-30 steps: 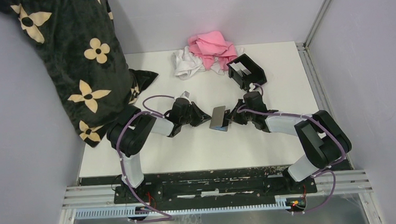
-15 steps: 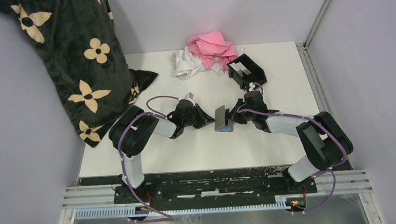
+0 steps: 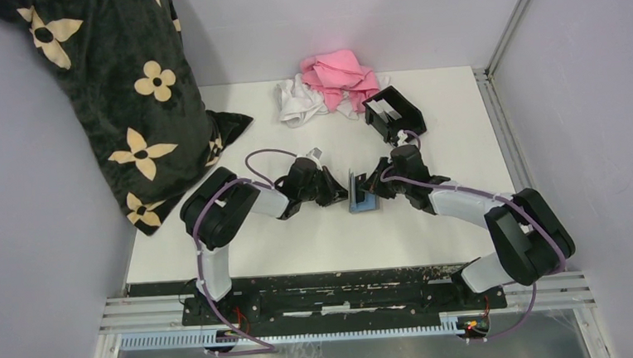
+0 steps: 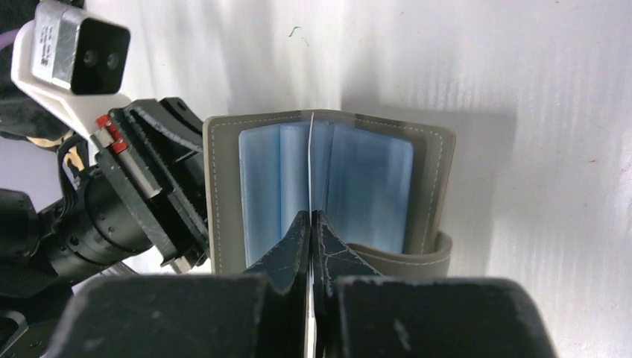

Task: Put the credit cards into the card holder
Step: Open the card holder at the center of the board.

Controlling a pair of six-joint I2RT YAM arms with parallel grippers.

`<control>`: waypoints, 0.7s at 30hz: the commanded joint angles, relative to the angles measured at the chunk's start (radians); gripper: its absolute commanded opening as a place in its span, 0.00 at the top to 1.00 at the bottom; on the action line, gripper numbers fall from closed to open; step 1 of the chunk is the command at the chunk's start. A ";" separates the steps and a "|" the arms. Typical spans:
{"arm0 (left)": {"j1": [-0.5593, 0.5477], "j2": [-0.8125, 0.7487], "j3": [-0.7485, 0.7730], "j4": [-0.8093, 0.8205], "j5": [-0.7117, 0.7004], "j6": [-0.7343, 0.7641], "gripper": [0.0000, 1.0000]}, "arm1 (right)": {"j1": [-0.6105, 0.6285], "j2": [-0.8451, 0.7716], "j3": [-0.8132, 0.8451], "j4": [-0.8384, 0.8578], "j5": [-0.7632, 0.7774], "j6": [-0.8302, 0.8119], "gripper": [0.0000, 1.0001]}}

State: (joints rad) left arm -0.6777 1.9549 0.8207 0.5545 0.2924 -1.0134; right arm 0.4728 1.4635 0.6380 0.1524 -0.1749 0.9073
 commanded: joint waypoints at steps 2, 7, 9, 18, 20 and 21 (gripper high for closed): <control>-0.018 0.037 0.038 -0.092 0.004 0.075 0.89 | 0.020 -0.060 0.053 -0.028 0.019 -0.036 0.99; -0.021 0.043 0.045 -0.102 0.002 0.079 0.89 | 0.029 -0.069 0.046 -0.035 0.025 -0.041 0.99; -0.023 0.048 0.048 -0.107 0.003 0.080 0.89 | 0.031 -0.084 0.044 -0.052 0.035 -0.050 0.99; -0.024 0.015 0.041 -0.176 -0.029 0.108 0.89 | 0.043 -0.089 0.049 -0.152 0.125 -0.120 0.99; -0.024 -0.005 0.037 -0.215 -0.056 0.126 0.87 | 0.044 -0.068 0.042 -0.135 0.121 -0.116 0.99; -0.024 -0.017 0.034 -0.233 -0.070 0.134 0.86 | 0.044 -0.061 0.039 -0.127 0.116 -0.114 0.99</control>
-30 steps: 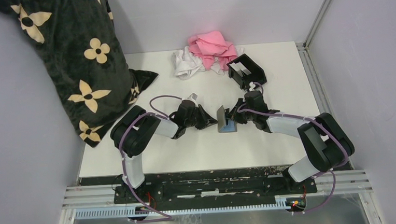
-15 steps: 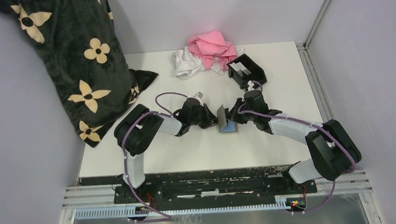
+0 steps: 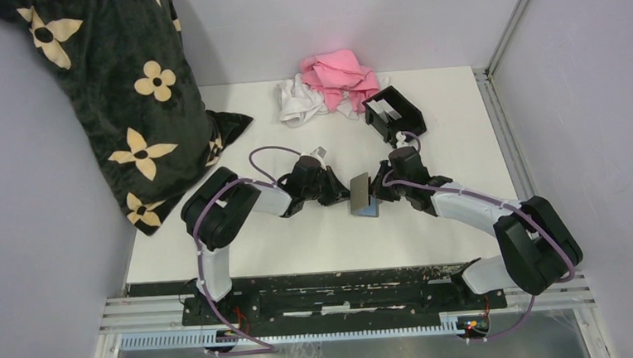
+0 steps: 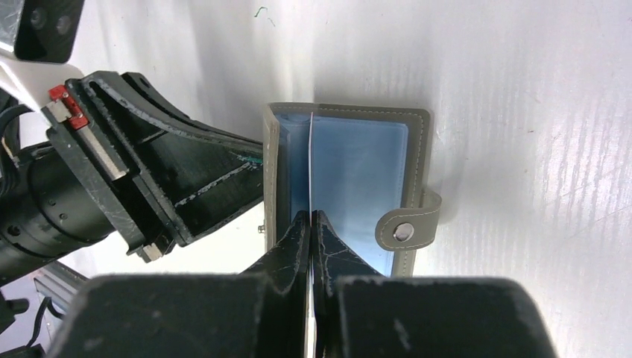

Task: Put the credit cards into the card holder
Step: Open the card holder at the center of the board.

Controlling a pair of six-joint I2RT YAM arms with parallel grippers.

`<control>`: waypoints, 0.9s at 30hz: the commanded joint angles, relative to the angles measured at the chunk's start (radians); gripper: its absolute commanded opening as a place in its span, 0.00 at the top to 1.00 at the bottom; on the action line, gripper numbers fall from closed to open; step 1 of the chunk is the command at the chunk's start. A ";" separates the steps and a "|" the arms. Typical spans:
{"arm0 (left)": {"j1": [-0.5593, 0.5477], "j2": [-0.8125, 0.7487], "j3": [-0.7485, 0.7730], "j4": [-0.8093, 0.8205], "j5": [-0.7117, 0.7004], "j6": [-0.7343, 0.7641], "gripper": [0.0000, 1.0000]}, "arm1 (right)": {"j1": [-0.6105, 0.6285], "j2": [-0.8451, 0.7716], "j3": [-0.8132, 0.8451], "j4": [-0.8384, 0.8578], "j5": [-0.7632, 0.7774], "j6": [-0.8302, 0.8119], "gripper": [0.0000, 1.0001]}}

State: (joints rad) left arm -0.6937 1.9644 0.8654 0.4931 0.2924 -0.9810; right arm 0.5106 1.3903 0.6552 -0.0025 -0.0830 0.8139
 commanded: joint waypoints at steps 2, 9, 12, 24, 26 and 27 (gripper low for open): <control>-0.008 -0.052 -0.021 -0.199 -0.099 0.111 0.83 | 0.006 0.024 0.014 0.050 0.020 -0.012 0.99; -0.008 -0.123 -0.042 -0.266 -0.169 0.134 0.77 | 0.005 0.032 0.018 0.049 0.023 -0.017 0.99; -0.010 -0.163 -0.063 -0.267 -0.180 0.132 0.76 | 0.005 0.031 0.016 0.047 0.026 -0.021 0.99; -0.026 -0.186 -0.093 -0.214 -0.106 0.123 0.82 | 0.007 0.014 0.005 0.058 0.013 -0.001 0.99; -0.028 -0.176 -0.088 -0.211 -0.095 0.123 0.83 | 0.007 0.012 -0.001 0.056 0.015 -0.004 0.99; -0.029 -0.170 -0.085 -0.208 -0.088 0.123 0.83 | 0.007 0.013 -0.004 0.057 0.015 -0.004 0.99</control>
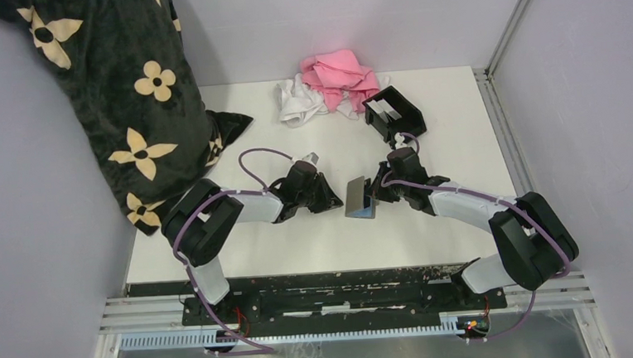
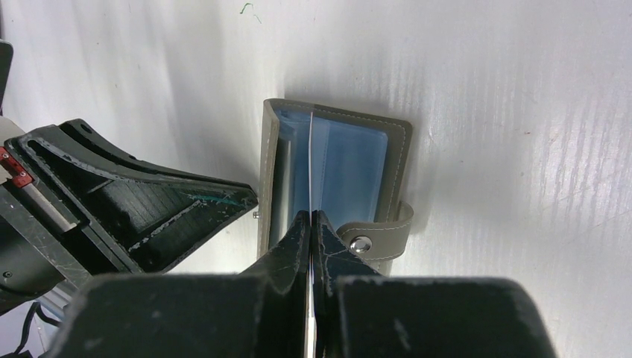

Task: Put the credit cards into the card holder
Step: Open the card holder at the center of the board.

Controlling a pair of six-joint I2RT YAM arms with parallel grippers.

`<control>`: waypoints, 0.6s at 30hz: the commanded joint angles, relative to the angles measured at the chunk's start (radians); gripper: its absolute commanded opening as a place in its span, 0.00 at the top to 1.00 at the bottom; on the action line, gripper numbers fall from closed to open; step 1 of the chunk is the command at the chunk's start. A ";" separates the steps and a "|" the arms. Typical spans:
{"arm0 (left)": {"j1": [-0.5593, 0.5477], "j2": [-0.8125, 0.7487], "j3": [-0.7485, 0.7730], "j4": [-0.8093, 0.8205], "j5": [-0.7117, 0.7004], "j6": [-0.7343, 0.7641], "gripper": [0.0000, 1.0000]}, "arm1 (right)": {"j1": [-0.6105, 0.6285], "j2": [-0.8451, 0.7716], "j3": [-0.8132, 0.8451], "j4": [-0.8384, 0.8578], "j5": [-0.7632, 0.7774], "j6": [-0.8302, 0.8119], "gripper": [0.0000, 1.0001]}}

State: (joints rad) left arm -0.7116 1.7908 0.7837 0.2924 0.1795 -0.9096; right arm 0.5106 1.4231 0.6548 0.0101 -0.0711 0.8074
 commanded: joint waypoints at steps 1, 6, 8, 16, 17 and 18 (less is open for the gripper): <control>-0.012 0.011 0.000 -0.006 0.034 0.052 0.83 | 0.007 -0.019 -0.010 0.048 0.004 0.004 0.99; -0.015 0.027 0.012 -0.006 0.049 0.051 0.84 | 0.008 -0.030 -0.040 0.064 0.001 0.013 0.99; -0.014 0.028 0.014 -0.006 0.053 0.051 0.84 | 0.007 -0.040 -0.049 0.063 0.001 0.011 0.99; -0.023 0.045 0.027 -0.006 0.064 0.051 0.85 | 0.007 -0.037 -0.108 0.132 -0.020 0.042 0.99; -0.024 0.047 0.028 -0.006 0.064 0.051 0.85 | 0.007 -0.031 -0.122 0.152 -0.025 0.051 0.99; -0.025 0.049 0.028 -0.006 0.065 0.051 0.85 | 0.007 -0.026 -0.135 0.172 -0.029 0.060 0.99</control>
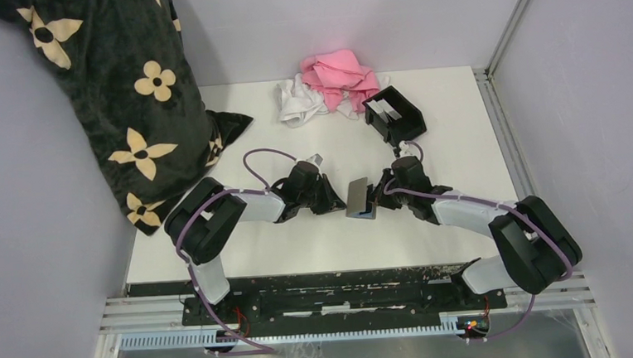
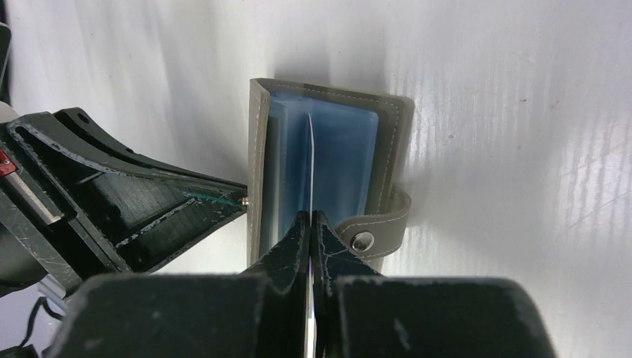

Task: Put the credit cards into the card holder
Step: Open the card holder at the center of the board.

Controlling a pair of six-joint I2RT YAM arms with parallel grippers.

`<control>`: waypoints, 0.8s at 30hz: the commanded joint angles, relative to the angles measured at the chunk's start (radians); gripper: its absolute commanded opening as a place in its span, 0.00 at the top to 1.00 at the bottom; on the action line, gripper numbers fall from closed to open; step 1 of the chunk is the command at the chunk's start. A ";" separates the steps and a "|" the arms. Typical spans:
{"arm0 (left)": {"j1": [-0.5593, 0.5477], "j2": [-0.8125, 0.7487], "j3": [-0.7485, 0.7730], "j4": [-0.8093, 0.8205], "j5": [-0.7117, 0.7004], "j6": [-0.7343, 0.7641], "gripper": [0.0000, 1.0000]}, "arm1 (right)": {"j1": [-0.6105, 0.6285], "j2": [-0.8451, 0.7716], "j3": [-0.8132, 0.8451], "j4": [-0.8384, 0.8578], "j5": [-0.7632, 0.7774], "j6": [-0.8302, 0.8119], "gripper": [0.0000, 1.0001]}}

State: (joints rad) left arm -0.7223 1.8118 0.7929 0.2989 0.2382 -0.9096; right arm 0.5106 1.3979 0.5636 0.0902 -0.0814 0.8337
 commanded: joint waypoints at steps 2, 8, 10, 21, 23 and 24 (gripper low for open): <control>-0.017 0.031 0.020 -0.012 0.007 0.052 0.85 | 0.006 0.014 -0.072 0.135 -0.024 0.052 0.99; -0.018 0.034 0.024 -0.029 0.001 0.061 0.86 | 0.006 0.063 -0.154 0.294 -0.039 0.113 0.99; -0.019 0.031 0.025 -0.036 -0.002 0.064 0.86 | 0.006 0.080 -0.176 0.341 -0.041 0.131 0.99; -0.019 0.036 0.023 -0.055 -0.014 0.079 0.86 | -0.001 -0.047 -0.264 0.481 -0.016 0.185 0.99; -0.019 0.038 0.023 -0.055 -0.015 0.079 0.86 | 0.000 -0.123 -0.256 0.430 -0.003 0.178 0.99; -0.018 0.041 0.023 -0.055 -0.014 0.079 0.86 | 0.000 -0.152 -0.250 0.409 0.002 0.175 0.99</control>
State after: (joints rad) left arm -0.7307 1.8233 0.8070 0.2970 0.2382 -0.8879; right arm 0.5087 1.3678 0.3023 0.5446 -0.1184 1.0233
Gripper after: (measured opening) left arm 0.142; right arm 0.017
